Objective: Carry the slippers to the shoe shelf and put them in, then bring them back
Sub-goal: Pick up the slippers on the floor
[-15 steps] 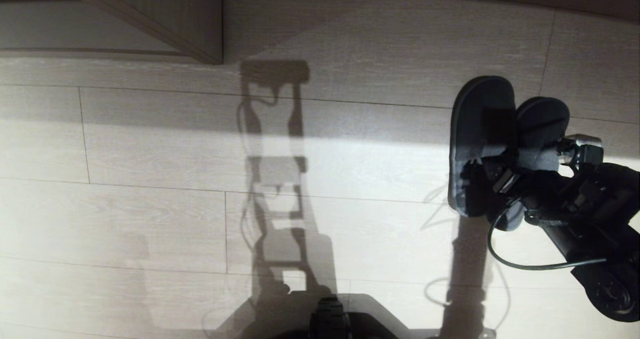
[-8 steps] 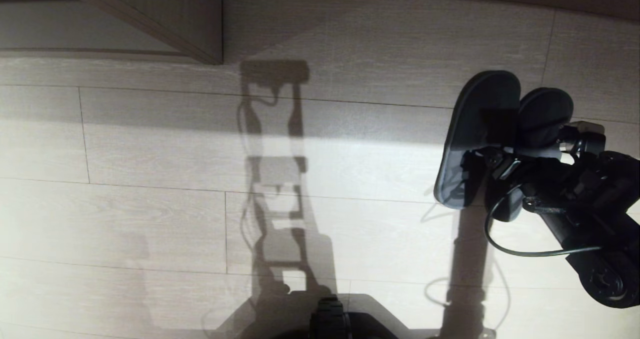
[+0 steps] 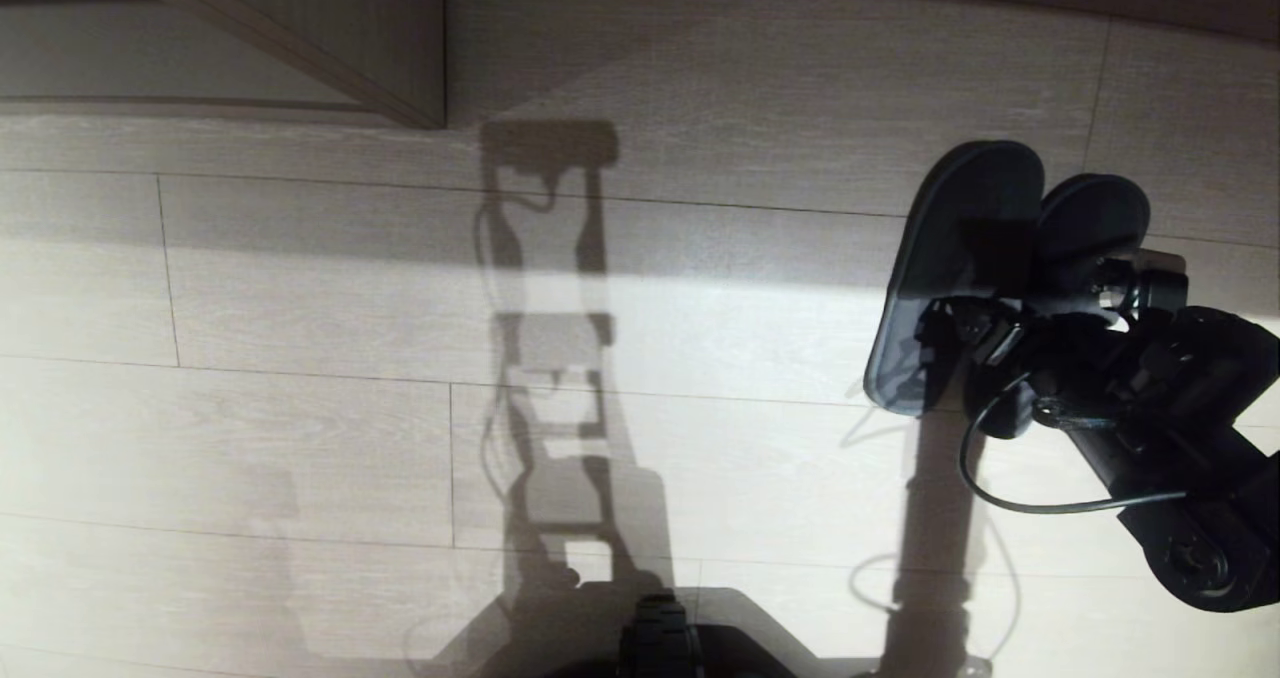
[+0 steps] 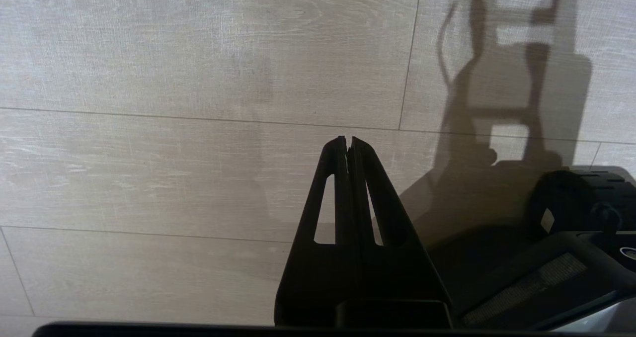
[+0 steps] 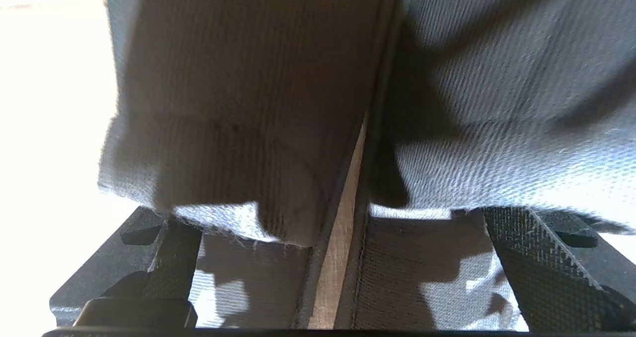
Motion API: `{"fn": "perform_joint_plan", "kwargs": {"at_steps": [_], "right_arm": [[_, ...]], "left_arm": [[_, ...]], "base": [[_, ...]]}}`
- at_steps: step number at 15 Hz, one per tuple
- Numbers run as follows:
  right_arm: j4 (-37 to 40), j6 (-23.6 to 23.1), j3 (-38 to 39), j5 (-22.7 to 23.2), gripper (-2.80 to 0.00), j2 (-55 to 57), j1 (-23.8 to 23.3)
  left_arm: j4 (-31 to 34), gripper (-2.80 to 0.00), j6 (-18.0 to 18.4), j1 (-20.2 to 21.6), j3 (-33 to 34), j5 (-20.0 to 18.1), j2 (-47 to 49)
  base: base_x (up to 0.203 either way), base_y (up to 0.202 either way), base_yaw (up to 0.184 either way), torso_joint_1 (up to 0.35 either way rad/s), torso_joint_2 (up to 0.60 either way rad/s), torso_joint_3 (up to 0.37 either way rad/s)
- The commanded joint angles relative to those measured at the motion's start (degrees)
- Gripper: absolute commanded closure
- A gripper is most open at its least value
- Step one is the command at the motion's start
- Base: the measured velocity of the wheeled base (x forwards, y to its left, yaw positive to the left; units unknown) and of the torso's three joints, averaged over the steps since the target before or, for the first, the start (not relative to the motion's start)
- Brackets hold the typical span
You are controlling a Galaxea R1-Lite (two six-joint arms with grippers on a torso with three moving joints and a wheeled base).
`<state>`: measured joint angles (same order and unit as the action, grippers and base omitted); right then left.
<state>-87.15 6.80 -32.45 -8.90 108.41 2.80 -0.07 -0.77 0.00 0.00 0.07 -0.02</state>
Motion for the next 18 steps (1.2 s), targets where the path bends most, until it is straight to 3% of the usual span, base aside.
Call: {"fn": "perform_joint_plan", "kwargs": {"at_steps": [1,6,10,11,18], "right_arm": [[-0.51,-0.02,-1.47,0.10,-2.80,1.71,-0.24],[-0.51,-1.10,-4.12,0.56,-2.80,2.15,-0.43],[-0.51,-5.83,-6.39,2.40,-2.80,1.01,-0.51],[-0.51,-5.90,-6.71,2.46,0.00,0.86,-0.51],[-0.51,-6.33,-6.38,3.74,0.00,2.42,-1.05]], "left_arm": [[-0.02,0.00,-0.02,0.09,0.09,0.01,-0.06],[-0.02,0.00,-0.02,0.01,0.09,0.01,-0.06],[-0.02,0.00,-0.02,0.09,0.09,0.01,-0.06],[-0.02,0.00,-0.02,0.00,0.09,0.01,-0.06],[-0.02,0.00,-0.02,0.01,0.09,0.01,-0.06]], "base": [[0.000,0.000,0.000,0.000,0.00,0.000],[0.000,0.000,0.000,0.000,0.00,0.000],[0.000,0.000,0.000,0.000,0.00,0.000],[0.000,0.000,0.000,0.000,0.00,0.000],[0.000,0.000,0.000,0.000,0.00,0.000]]}}
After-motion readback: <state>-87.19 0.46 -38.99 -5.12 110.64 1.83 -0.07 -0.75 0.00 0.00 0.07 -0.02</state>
